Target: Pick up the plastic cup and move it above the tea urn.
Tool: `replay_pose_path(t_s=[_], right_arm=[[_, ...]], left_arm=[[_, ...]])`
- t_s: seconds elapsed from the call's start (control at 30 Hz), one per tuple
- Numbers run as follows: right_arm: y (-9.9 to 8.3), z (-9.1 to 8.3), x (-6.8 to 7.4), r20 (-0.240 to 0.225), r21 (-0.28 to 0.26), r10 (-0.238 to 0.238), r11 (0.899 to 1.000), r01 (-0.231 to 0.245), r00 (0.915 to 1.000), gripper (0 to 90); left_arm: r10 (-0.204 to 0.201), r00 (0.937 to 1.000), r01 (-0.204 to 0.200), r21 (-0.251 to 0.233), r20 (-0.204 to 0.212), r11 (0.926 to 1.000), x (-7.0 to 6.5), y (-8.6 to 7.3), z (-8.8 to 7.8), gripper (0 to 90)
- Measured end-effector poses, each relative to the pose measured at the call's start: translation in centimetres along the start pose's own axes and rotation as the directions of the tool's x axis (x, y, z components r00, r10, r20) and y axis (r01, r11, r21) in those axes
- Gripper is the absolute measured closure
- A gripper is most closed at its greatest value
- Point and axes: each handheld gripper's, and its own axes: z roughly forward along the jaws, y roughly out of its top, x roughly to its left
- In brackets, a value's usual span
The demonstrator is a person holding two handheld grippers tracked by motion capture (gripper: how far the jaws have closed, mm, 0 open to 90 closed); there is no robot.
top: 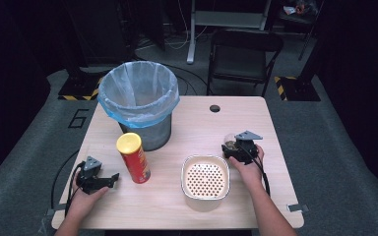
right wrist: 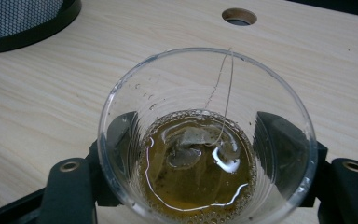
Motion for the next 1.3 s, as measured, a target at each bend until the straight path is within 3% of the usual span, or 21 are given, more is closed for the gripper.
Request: replay_pose_path(t_s=[0.17,0.37,0.53,0.77,0.87,0.93,0.97,1.03,1.1,1.17,1.23,1.3], right_arm=[[0.0,0.0,0.1,-0.024,-0.012,-0.044,0.999,0.043,0.9987,31.9],[-0.1,0.0,0.3,-0.012,-0.024,-0.091,0.996,0.09,0.9958,31.7],[0.0,0.0,0.2,-0.032,-0.02,-0.084,0.996,0.083,0.996,32.8],[1.1,-1.0,0.3,-0.109,-0.039,-0.133,0.991,0.129,0.9852,33.9],[1.7,-1.4,0.4,-0.118,-0.044,-0.158,0.987,0.154,0.9803,34.2],[3.1,-2.5,0.5,-0.155,-0.06,-0.212,0.977,0.205,0.9651,34.9],[3.4,-2.8,0.6,-0.162,-0.06,-0.213,0.977,0.206,0.9636,34.9],[4.5,-3.5,0.5,-0.185,-0.071,-0.246,0.969,0.236,0.9516,35.0],[5.7,-4.4,0.5,-0.207,-0.076,-0.249,0.968,0.239,0.9461,35.1],[6.9,-5.2,0.5,-0.235,-0.092,-0.267,0.963,0.252,0.9348,35.2],[8.0,-6.1,0.5,-0.259,-0.117,-0.301,0.953,0.279,0.9179,35.3],[8.6,-6.6,0.6,-0.265,-0.122,-0.311,0.95,0.288,0.9125,35.3]], left_arm=[[0.0,1.0,0.0,0.0,0.0,1.0,0.0,0.0,0.0,12.3],[0.0,1.0,0.0,0.0,0.0,1.0,0.0,0.0,0.0,12.3],[0.0,1.0,0.0,0.0,0.0,1.0,0.0,0.0,0.0,12.3],[0.001,1.0,-0.001,0.0,0.0,1.0,0.0,0.0,0.0,12.3],[0.0,1.0,0.0,0.0,0.0,1.0,0.0,0.0,0.0,12.3],[0.0,1.0,0.0,0.0,0.0,1.0,0.0,0.0,0.0,12.3],[0.0,1.0,0.0,0.001,0.0,1.0,0.0,0.0,0.0,12.3],[0.0,1.0,0.0,0.001,0.0,1.0,0.0,0.0,0.0,12.3],[-0.001,1.0,0.001,-0.001,0.0,1.0,0.0,0.0,0.0,12.3],[0.0,1.0,0.0,0.0,0.001,1.0,0.0,0.0,0.0,12.3],[-0.001,1.0,0.001,0.0,0.0,1.0,0.0,0.0,0.0,12.3],[0.001,1.0,-0.001,0.001,0.001,1.0,0.0,0.0,0.0,12.3]])
